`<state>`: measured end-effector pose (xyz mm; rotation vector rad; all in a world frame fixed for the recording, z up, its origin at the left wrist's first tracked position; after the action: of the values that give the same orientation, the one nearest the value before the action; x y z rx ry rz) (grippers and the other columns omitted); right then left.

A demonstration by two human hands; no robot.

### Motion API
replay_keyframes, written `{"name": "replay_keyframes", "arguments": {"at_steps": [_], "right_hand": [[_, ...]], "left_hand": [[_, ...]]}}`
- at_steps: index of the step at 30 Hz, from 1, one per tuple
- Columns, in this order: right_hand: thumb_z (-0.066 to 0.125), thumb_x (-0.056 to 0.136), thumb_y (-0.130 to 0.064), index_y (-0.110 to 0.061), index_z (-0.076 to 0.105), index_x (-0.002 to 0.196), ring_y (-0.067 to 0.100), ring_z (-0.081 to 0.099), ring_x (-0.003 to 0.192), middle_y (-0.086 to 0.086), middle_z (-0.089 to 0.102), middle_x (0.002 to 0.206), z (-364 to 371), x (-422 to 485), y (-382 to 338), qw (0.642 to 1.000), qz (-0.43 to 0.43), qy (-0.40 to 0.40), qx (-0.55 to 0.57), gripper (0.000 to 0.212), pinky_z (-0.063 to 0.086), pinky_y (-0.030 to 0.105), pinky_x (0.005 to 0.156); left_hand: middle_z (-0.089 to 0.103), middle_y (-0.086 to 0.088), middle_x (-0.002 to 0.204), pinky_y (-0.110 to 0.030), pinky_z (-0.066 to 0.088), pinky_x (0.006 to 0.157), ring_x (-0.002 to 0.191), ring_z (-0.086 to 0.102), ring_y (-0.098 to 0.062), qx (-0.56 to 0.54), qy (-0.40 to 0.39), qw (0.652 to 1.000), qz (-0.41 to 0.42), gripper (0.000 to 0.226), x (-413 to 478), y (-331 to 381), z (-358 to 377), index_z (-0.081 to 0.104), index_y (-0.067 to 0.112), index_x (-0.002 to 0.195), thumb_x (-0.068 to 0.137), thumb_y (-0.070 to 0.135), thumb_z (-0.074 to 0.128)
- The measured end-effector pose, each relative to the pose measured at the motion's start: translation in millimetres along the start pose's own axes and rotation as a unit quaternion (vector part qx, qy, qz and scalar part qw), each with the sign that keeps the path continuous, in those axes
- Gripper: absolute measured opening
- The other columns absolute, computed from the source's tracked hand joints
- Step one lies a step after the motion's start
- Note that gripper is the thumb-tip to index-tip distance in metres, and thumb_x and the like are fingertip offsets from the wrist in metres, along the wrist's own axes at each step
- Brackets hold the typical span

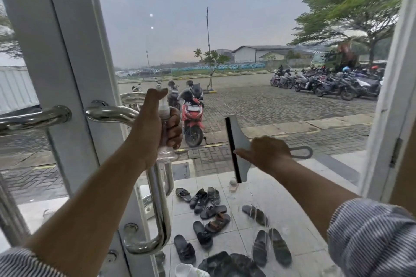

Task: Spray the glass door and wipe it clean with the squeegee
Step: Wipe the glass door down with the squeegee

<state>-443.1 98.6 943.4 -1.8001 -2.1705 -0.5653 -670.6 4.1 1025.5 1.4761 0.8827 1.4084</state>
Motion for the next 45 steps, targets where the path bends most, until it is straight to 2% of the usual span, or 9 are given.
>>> {"name": "replay_keyframes", "arguments": {"at_steps": [7,10,13,17,20,27,29,33,45], "right_hand": [[0.034,0.091,-0.073,-0.012,0.071,0.096,0.028,0.070,0.086,0.010,0.073,0.094,-9.1,-14.1,-3.2,0.998,-0.022,0.050,0.019,0.071,0.050,0.035,0.072],[0.034,0.092,-0.073,-0.011,0.069,0.087,0.026,0.069,0.070,0.008,0.071,0.079,-25.2,-5.7,-37.6,0.994,-0.045,0.060,0.081,0.071,0.051,0.031,0.064],[0.034,0.093,-0.072,-0.012,0.066,0.082,0.025,0.067,0.068,0.007,0.065,0.073,-41.5,9.9,-92.6,0.989,-0.080,0.070,0.099,0.069,0.046,0.030,0.060],[0.036,0.094,-0.070,-0.009,0.068,0.092,0.029,0.069,0.084,0.013,0.071,0.093,-53.0,25.9,-146.0,0.985,-0.105,0.080,0.112,0.068,0.041,0.031,0.063],[0.035,0.094,-0.071,-0.012,0.065,0.084,0.028,0.068,0.081,0.012,0.070,0.091,-56.1,30.5,-149.0,0.985,-0.102,0.088,0.107,0.067,0.041,0.030,0.062],[0.032,0.092,-0.075,-0.016,0.045,0.063,0.020,0.058,0.060,-0.001,0.052,0.061,-35.9,24.7,-53.5,0.992,-0.034,0.037,0.120,0.067,0.044,0.028,0.060],[0.032,0.091,-0.076,-0.018,0.044,0.063,0.021,0.057,0.063,-0.001,0.052,0.062,-32.7,22.2,-22.1,0.994,-0.016,0.030,0.105,0.066,0.046,0.028,0.063],[0.032,0.089,-0.078,-0.015,0.060,0.074,0.023,0.057,0.066,0.001,0.056,0.069,-29.2,19.7,32.4,0.997,0.006,0.033,0.071,0.071,0.044,0.030,0.063],[0.035,0.081,-0.086,-0.014,0.058,0.077,0.026,0.059,0.069,0.005,0.058,0.073,11.5,-2.1,232.2,0.982,0.125,0.022,0.143,0.075,0.043,0.032,0.061]], "left_hand": [[0.034,-0.001,0.044,-0.023,0.027,0.045,0.041,0.027,-0.017,0.006,0.019,1.000,-0.010,0.056,7.2,-4.2,-2.6,0.041,0.020,0.046,0.085,0.060,0.038],[0.032,0.000,0.044,-0.025,0.026,0.047,0.040,0.027,-0.016,-0.019,0.027,0.999,-0.009,0.055,7.2,-0.6,-7.0,0.039,0.020,0.048,0.085,0.061,0.038],[0.031,0.000,0.045,-0.027,0.026,0.048,0.041,0.027,-0.016,-0.030,0.030,0.999,-0.011,0.056,5.5,0.2,-8.0,0.038,0.019,0.051,0.088,0.060,0.037],[0.031,-0.001,0.043,-0.030,0.023,0.050,0.040,0.027,-0.016,-0.031,0.031,0.999,-0.018,0.059,3.7,-4.8,-7.1,0.038,0.017,0.049,0.091,0.059,0.036],[0.031,-0.001,0.042,-0.029,0.024,0.049,0.039,0.027,-0.016,-0.024,0.025,0.999,-0.016,0.057,3.2,-5.7,-7.1,0.039,0.017,0.048,0.085,0.060,0.039],[0.033,-0.002,0.045,-0.025,0.029,0.046,0.043,0.027,-0.017,0.014,0.019,1.000,-0.009,0.057,6.8,-14.9,-0.2,0.038,0.018,0.047,0.085,0.060,0.037],[0.032,-0.002,0.045,-0.026,0.028,0.047,0.044,0.027,-0.017,0.019,0.025,0.999,-0.013,0.057,11.0,-19.1,4.7,0.038,0.018,0.048,0.088,0.060,0.036],[0.032,-0.002,0.045,-0.025,0.028,0.045,0.042,0.027,-0.017,0.003,0.036,0.999,-0.027,0.059,18.0,-31.1,33.9,0.038,0.018,0.049,0.094,0.056,0.034],[0.031,-0.003,0.043,-0.027,0.022,0.046,0.041,0.025,-0.016,-0.004,0.019,0.999,-0.041,0.062,54.3,-68.5,166.8,0.038,0.017,0.047,0.097,0.051,0.031]]}}
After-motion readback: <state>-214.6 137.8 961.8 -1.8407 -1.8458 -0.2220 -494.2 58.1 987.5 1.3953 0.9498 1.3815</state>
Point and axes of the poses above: each hand's wrist, its own x-axis towards the middle knuckle, its own z-axis out of the palm, y = z × x, the point moved 9 cm from there along x, towards the middle knuckle
